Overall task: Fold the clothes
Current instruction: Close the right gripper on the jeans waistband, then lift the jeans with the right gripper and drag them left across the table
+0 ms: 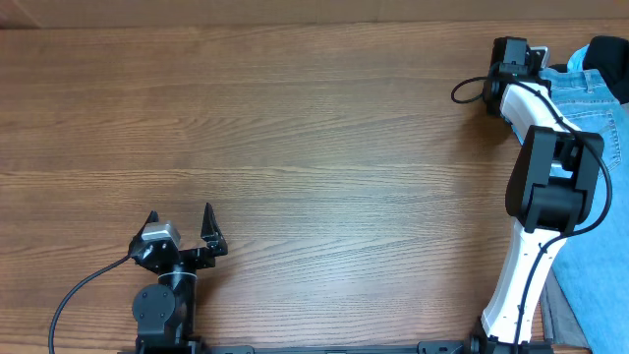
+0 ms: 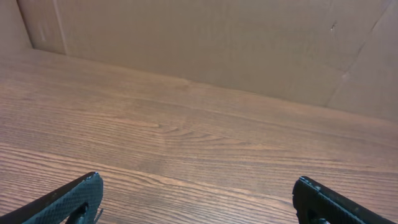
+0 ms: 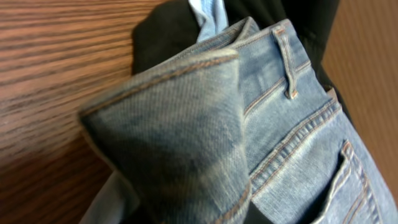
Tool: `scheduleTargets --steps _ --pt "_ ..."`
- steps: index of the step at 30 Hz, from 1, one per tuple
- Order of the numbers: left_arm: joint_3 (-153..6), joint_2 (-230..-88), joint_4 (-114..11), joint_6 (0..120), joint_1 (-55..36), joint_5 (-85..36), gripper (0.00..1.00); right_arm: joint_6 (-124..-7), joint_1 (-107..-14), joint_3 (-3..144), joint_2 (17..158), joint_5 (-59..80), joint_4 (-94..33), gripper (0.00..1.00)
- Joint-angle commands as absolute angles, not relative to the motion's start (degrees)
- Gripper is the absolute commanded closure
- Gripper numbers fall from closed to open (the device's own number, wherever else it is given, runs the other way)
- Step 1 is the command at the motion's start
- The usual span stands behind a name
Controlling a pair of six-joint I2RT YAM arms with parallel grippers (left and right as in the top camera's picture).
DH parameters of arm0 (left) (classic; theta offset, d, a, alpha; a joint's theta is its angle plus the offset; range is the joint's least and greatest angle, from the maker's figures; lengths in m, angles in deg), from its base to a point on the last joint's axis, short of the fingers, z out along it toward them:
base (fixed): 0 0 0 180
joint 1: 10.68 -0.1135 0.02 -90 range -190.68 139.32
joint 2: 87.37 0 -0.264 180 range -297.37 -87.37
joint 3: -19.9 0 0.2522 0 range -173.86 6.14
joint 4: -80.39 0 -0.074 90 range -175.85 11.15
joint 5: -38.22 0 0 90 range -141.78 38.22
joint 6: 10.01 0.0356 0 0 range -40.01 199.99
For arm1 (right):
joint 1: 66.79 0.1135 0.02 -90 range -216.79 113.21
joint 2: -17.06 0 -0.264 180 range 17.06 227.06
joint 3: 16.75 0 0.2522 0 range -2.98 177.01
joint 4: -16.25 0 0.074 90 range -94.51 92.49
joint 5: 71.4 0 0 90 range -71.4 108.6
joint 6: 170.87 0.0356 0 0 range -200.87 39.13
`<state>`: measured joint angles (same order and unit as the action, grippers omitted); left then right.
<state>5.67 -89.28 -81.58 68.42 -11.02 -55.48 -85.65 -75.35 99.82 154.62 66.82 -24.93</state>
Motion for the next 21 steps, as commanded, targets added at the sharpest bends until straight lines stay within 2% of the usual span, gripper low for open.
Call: scheduleTargets --steps 1,6,8,21 --pt "5.8 -89.1 -81.8 69.7 -10.7 -56.0 0.00 -85.0 -75.7 101.0 153.4 68.8 -24.8 0.81" --pt "5.8 -89.1 -81.8 69.7 -10.7 -56.0 0.00 -79.7 -75.7 101.0 150.8 70.2 -25.3 0.94" --pt "5.8 -89.1 -81.8 69.7 -10.7 -56.0 0.00 -77.4 -75.7 101.0 149.2 70.0 -26.2 0.96" --pt "5.8 -89.1 -81.8 69.7 -10.7 -56.0 0.00 -74.6 -75.8 101.0 138.4 72.1 -29.8 0.96"
